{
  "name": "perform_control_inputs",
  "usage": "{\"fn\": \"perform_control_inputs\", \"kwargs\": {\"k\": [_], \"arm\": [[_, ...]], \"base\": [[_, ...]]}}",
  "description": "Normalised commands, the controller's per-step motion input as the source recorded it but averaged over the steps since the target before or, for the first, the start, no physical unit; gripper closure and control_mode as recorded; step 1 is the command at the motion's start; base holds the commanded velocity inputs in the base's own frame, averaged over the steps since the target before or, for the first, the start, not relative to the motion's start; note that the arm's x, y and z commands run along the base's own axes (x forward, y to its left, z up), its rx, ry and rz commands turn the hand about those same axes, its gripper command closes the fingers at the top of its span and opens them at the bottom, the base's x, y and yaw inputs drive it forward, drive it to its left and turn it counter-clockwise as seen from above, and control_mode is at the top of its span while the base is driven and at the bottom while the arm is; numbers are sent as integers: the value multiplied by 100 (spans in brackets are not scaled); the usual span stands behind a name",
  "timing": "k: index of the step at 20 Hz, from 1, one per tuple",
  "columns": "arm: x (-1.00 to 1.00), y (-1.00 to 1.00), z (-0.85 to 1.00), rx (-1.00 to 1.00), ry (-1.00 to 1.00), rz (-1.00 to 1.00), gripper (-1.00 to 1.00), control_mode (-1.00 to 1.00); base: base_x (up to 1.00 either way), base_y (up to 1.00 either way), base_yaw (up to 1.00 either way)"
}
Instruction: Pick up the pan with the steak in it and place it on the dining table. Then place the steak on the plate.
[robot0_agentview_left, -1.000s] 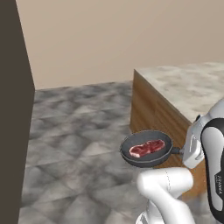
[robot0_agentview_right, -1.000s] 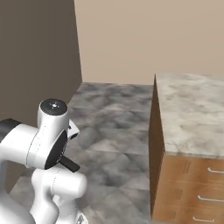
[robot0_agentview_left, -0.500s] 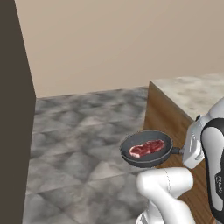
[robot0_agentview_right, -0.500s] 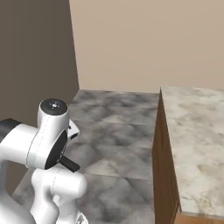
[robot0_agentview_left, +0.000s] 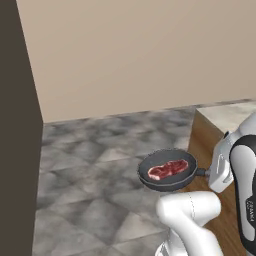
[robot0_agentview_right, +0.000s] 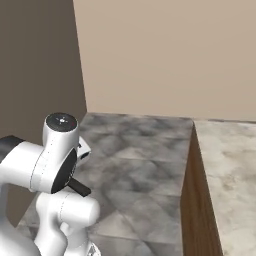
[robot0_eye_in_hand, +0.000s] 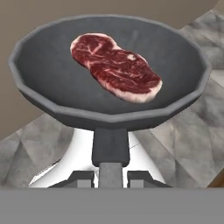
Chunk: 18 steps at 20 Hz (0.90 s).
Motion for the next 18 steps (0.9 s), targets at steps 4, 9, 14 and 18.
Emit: {"fn": "perform_control_inputs", "kwargs": {"k": [4, 9, 14, 18], "arm": [[0, 0, 0, 0, 0, 0, 100, 100], [0, 0, 0, 0, 0, 0, 100, 100], [0, 0, 0, 0, 0, 0, 100, 100], [0, 0, 0, 0, 0, 0, 100, 100]], "base": [[100, 39, 0], [100, 39, 0], [100, 35, 0], [100, 19, -4]]}}
